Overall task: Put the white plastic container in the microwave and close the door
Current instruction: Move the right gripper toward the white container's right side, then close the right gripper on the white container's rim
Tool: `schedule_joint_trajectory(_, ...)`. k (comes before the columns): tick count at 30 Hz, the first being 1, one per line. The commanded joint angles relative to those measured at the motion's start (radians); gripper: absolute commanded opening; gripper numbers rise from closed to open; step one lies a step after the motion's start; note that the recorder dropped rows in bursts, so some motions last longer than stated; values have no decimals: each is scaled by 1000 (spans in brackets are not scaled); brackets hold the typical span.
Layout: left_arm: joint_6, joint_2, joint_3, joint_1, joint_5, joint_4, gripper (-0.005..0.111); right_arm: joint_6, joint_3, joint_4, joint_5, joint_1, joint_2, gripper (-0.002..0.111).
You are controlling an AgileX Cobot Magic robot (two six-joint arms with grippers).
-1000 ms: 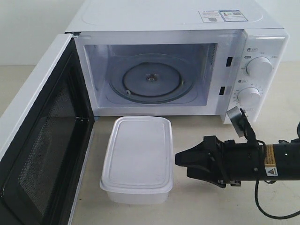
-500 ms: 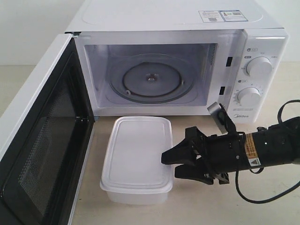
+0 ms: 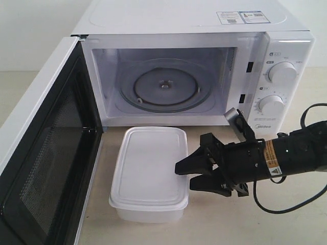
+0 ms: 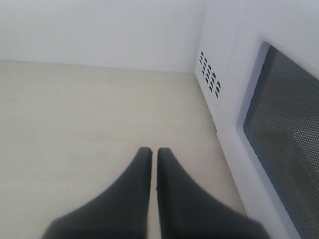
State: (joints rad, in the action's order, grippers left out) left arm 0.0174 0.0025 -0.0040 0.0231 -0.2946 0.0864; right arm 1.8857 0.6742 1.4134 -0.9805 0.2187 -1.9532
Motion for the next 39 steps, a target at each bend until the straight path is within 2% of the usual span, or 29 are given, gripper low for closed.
schedule_joint_trajectory(1,2,-3,4,-2,-1,-1,4,22,18,28,1,0,0,52)
schedule_joint_trajectory(5,2,-3,4,-2,-1,-1,4,25,18,34,5,0,0,51)
schedule_joint_trajectory(11,2,-3,4,-2,-1,-1,4,27,18,34,14,0,0,30)
schedule_joint_trajectory(22,2,-3,4,-2,-1,-1,4,27,18,34,29,2,0,29)
schedule_joint_trajectory(24,2,-3,4,-2,-1,-1,4,28,18,34,29,2,0,21)
schedule_joint_trajectory(27,2,-3,4,-2,-1,-1,4,26,18,34,29,2,0,0)
schedule_joint_trajectory(39,2,-3,4,-2,-1,-1,4,-17,18,34,-20,2,0,0)
